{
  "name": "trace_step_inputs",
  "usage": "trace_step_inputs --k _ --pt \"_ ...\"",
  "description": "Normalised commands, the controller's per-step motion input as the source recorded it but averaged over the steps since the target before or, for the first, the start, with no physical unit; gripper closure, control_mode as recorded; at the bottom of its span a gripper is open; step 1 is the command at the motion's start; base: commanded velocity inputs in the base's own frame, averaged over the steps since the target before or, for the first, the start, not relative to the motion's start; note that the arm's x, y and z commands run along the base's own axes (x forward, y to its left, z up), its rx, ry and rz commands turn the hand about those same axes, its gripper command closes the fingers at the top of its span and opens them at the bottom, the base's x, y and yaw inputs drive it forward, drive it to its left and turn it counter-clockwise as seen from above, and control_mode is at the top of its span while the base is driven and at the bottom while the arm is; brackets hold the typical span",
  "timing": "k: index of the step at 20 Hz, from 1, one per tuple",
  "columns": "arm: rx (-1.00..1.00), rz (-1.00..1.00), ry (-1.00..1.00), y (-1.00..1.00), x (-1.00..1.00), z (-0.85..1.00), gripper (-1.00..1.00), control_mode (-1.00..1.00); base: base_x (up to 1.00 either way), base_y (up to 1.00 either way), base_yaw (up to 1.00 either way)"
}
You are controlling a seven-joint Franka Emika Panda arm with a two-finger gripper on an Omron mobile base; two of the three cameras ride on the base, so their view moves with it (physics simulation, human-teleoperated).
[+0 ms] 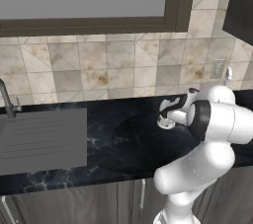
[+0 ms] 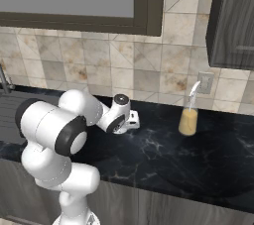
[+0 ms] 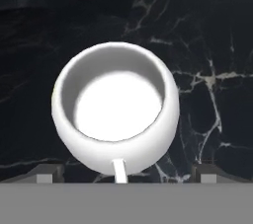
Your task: Move the mug from next to the sink to the open cabinet. Then, move the bowl with the tomato to the fridge to clear the area for faucet cleaning.
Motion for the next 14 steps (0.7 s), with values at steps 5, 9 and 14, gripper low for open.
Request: trace_step_inputs --k 5,9,14 --pt "0.0 0.0 0.0 -0.03 0.05 -0.1 -1.0 -1.0 0.0 0.0 0.0" --pt "0.0 0.0 0.0 0.0 0.0 -0.21 -1.0 -1.0 0.0 0.0 0.0" --pt "0.0 0.01 0.0 0.0 -0.05 -0.04 -1.0 -1.0 0.0 0.0 0.0"
